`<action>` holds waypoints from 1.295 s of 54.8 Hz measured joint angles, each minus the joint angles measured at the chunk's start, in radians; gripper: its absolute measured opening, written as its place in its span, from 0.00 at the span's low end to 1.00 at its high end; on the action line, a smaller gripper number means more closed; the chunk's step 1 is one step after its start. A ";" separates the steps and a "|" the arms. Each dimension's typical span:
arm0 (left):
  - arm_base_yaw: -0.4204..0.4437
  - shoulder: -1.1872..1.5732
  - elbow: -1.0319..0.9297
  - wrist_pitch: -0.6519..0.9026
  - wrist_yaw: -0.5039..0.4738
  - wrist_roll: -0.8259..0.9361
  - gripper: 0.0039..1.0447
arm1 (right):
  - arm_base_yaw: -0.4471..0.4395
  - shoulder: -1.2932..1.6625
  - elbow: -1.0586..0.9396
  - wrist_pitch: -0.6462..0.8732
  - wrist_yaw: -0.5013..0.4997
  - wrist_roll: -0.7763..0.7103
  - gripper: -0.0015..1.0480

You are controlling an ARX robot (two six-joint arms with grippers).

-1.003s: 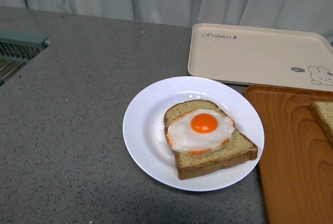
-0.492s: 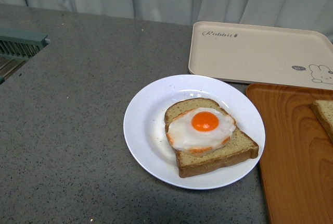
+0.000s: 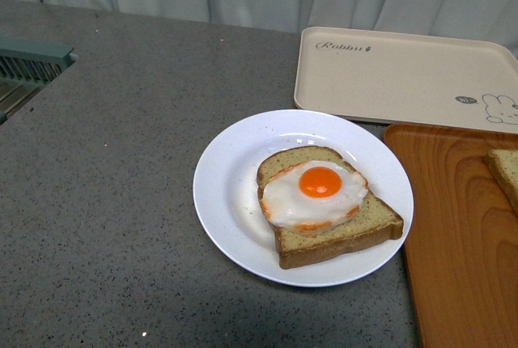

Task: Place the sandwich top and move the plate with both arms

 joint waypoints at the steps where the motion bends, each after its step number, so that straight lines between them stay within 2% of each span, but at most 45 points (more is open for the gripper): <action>1: 0.000 0.000 0.000 0.000 0.000 0.000 0.94 | 0.002 0.002 0.000 0.000 0.000 0.001 0.91; 22: 0.000 0.000 0.000 0.000 0.000 0.000 0.94 | 0.020 0.020 -0.011 -0.006 -0.007 -0.004 0.91; 48: 0.000 0.000 0.000 0.000 0.000 0.000 0.94 | 0.067 0.070 -0.042 0.146 -0.056 0.016 0.91; 71: 0.000 0.000 0.000 0.000 0.000 0.000 0.94 | 0.068 0.075 -0.043 0.151 -0.050 0.034 0.91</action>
